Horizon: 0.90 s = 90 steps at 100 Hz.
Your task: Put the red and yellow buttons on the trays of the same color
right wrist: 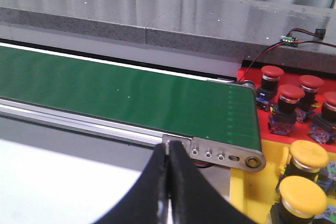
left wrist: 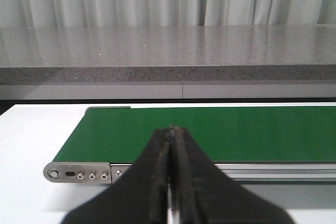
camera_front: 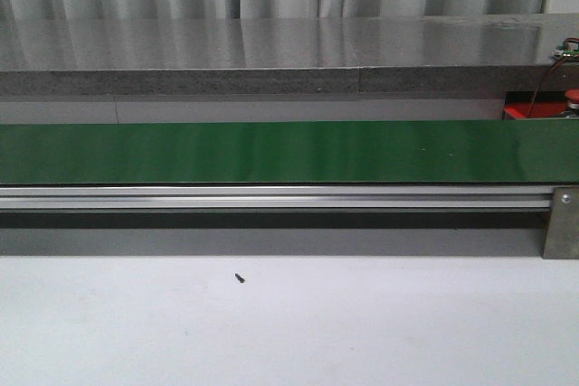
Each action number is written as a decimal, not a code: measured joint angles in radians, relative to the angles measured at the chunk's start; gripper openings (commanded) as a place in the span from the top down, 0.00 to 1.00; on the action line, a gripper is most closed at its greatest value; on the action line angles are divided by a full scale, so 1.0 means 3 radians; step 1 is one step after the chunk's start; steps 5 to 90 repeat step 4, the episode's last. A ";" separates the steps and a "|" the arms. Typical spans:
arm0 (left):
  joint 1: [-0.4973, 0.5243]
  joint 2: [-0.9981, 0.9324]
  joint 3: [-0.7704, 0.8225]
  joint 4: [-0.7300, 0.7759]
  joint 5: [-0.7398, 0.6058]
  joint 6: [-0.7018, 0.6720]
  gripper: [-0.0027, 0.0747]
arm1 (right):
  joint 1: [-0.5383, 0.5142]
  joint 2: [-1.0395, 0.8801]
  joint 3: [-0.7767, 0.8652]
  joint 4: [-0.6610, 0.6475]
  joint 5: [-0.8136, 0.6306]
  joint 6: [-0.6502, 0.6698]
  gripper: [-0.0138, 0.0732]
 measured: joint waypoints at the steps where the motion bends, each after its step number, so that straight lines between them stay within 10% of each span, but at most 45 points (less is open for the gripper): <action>1: 0.0000 0.0000 0.0000 0.0000 0.0000 0.0000 0.99 | 0.0000 0.0000 0.0000 0.0000 0.0000 0.0000 0.95; 90: 0.0000 0.0000 0.0000 0.0000 0.0000 0.0000 0.99 | 0.0000 0.0000 0.0000 0.0000 0.0000 0.0000 0.95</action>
